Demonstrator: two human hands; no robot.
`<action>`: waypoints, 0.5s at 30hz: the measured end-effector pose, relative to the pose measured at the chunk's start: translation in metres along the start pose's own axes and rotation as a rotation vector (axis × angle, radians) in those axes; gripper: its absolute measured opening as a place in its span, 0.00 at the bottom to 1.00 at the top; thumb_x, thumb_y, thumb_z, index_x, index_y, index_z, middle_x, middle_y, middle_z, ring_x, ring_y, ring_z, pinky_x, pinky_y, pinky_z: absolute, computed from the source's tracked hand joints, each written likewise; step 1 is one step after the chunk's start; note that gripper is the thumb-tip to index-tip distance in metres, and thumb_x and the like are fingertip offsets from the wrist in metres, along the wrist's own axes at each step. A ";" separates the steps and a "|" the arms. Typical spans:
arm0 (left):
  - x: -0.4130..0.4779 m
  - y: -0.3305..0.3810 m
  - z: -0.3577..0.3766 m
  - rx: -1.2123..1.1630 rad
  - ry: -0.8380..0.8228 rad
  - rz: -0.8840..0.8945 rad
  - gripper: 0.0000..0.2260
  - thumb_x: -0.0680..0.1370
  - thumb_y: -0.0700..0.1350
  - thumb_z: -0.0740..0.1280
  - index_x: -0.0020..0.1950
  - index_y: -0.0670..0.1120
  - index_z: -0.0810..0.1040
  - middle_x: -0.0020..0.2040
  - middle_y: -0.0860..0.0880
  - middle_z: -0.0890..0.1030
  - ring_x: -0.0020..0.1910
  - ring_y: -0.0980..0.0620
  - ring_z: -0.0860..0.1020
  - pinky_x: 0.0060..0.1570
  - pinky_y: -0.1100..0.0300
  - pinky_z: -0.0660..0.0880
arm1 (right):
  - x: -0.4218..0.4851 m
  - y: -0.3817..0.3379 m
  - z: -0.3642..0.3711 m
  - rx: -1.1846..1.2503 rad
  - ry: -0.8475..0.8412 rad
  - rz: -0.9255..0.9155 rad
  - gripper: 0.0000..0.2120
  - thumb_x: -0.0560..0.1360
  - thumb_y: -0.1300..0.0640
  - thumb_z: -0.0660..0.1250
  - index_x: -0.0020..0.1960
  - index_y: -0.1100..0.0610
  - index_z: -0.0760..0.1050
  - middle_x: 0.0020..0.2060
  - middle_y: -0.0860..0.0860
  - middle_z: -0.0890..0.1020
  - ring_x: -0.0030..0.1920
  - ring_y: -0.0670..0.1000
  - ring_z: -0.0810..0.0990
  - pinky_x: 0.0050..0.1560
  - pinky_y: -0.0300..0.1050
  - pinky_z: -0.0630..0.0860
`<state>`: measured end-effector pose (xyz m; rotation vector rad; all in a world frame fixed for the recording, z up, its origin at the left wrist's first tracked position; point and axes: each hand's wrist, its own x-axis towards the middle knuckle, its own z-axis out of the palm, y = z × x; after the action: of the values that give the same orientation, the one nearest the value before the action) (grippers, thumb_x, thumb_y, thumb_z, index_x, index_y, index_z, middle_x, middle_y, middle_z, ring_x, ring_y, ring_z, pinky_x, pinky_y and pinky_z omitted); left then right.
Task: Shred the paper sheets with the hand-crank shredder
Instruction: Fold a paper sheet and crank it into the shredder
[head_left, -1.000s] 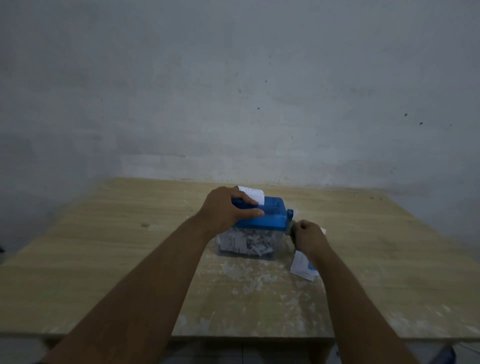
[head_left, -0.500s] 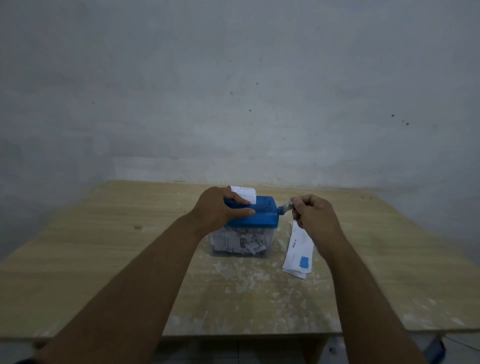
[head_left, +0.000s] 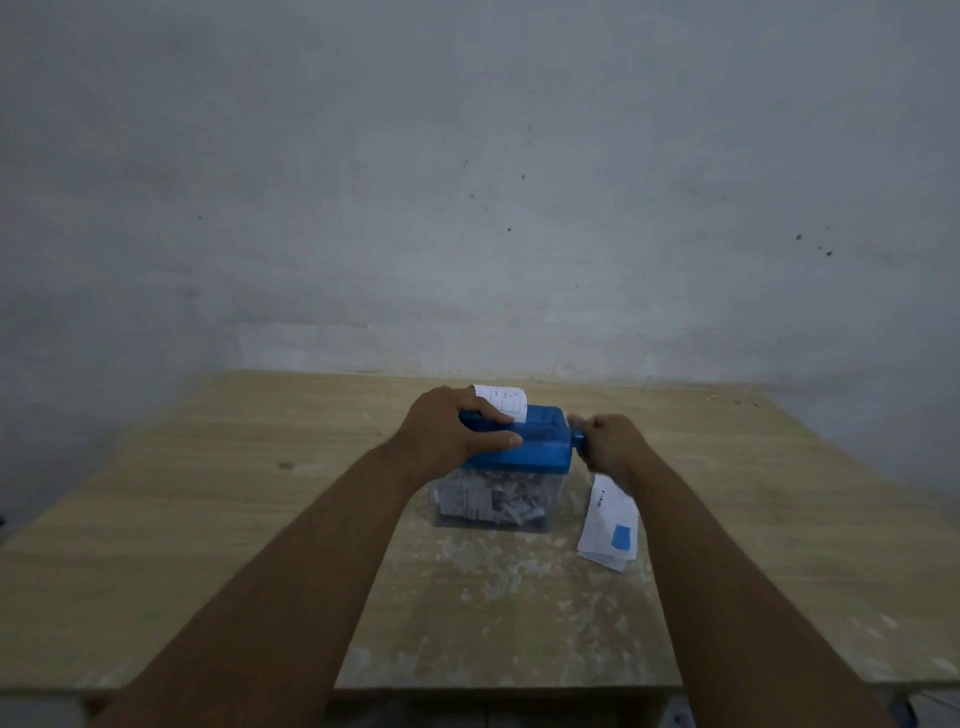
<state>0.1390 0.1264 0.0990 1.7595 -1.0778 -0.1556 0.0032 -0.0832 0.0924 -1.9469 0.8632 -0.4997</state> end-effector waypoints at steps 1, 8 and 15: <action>0.000 -0.002 0.000 0.004 0.007 -0.001 0.11 0.69 0.56 0.83 0.49 0.58 0.90 0.52 0.56 0.85 0.50 0.59 0.81 0.45 0.69 0.77 | -0.001 0.011 0.004 0.035 -0.024 0.041 0.18 0.85 0.56 0.64 0.39 0.62 0.75 0.30 0.57 0.76 0.31 0.53 0.71 0.36 0.49 0.70; -0.003 -0.001 0.003 -0.003 -0.001 0.031 0.10 0.69 0.55 0.83 0.47 0.57 0.89 0.51 0.57 0.85 0.47 0.65 0.80 0.42 0.72 0.76 | -0.047 0.045 0.023 0.043 0.134 0.085 0.14 0.84 0.58 0.60 0.40 0.57 0.75 0.35 0.55 0.79 0.34 0.52 0.73 0.33 0.44 0.66; -0.001 -0.003 0.008 -0.004 0.032 0.000 0.10 0.68 0.55 0.84 0.47 0.56 0.89 0.55 0.55 0.84 0.55 0.55 0.81 0.43 0.68 0.76 | -0.090 0.025 0.000 0.256 0.196 -0.017 0.14 0.84 0.52 0.63 0.48 0.59 0.82 0.36 0.56 0.80 0.36 0.52 0.75 0.41 0.51 0.71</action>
<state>0.1362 0.1217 0.0928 1.7523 -1.0536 -0.1288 -0.0669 -0.0249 0.0708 -1.6920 0.8596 -0.7821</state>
